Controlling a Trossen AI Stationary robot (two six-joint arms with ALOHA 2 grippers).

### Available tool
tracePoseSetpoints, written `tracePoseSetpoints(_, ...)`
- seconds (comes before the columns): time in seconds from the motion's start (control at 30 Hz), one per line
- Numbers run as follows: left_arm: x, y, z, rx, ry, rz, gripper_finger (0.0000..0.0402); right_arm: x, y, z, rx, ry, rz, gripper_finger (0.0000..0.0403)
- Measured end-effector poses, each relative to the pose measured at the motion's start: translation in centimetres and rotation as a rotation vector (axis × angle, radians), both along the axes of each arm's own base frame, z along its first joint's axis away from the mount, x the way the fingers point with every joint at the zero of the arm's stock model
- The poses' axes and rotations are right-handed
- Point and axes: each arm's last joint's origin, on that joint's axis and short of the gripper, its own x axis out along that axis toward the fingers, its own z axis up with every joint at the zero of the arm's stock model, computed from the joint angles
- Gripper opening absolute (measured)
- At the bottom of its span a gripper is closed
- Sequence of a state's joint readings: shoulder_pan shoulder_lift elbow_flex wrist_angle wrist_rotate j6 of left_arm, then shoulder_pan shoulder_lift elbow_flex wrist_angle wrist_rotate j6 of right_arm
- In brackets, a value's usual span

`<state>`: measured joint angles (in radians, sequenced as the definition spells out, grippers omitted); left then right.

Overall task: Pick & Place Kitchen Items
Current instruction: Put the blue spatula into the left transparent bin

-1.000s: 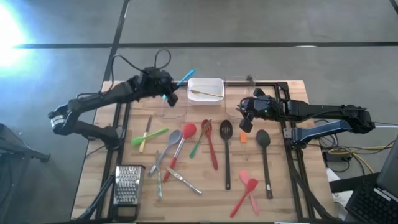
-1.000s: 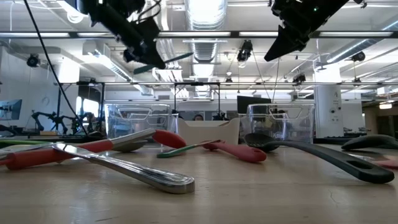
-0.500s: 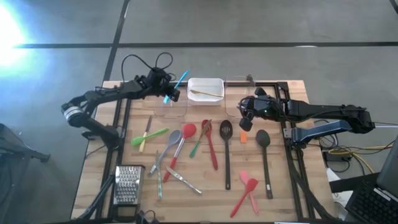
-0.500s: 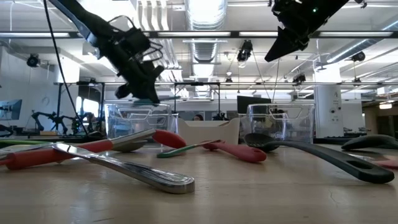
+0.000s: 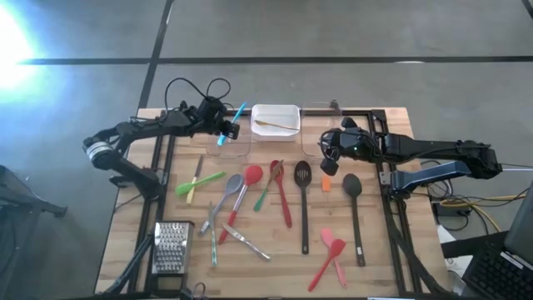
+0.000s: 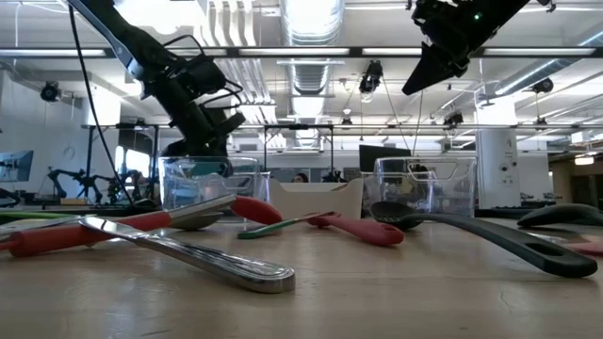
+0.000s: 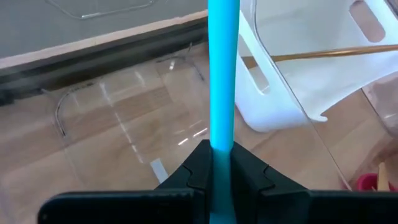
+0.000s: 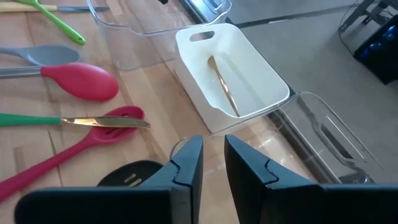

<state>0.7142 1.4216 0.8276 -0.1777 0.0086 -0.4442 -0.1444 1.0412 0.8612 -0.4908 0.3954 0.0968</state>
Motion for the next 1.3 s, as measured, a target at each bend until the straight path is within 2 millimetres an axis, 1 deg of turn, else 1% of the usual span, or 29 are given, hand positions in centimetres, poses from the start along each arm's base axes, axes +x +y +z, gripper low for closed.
tracePoseSetpoints(0.33,0.1,-0.6,-0.4,-0.042,0.029,-0.004,0.0034,0.0,0.0,0.0,0.000,-0.001,0.000,0.0066)
tracePoseSetpoints(0.43,0.2,-0.6,-0.9,-0.059,0.046,-0.001,0.0034,0.0,0.0,0.0,0.000,0.000,0.000,0.0069)
tracePoseSetpoints(0.67,1.1,0.2,-2.7,-0.090,0.100,-0.012,0.0034,0.0,0.0,0.0,-0.002,-0.002,0.002,0.0069)
tracePoseSetpoints(0.93,2.5,1.1,-3.7,-0.098,0.143,-0.031,0.0034,0.0,0.0,0.0,-0.001,0.001,0.002,0.0059)
tracePoseSetpoints(1.1,2.3,1.0,-3.8,-0.099,0.167,-0.046,0.0035,0.0,0.0,0.0,0.000,0.006,0.003,0.0061)
tracePoseSetpoints(1.17,2.2,0.8,-3.6,-0.108,0.176,-0.065,0.0057,0.0,0.0,-0.1,0.000,0.007,0.003,0.0064)
tracePoseSetpoints(1.3,2.2,0.8,-2.6,-0.092,0.183,-0.102,0.0134,0.0,0.0,-0.1,0.000,0.007,0.003,0.0069)
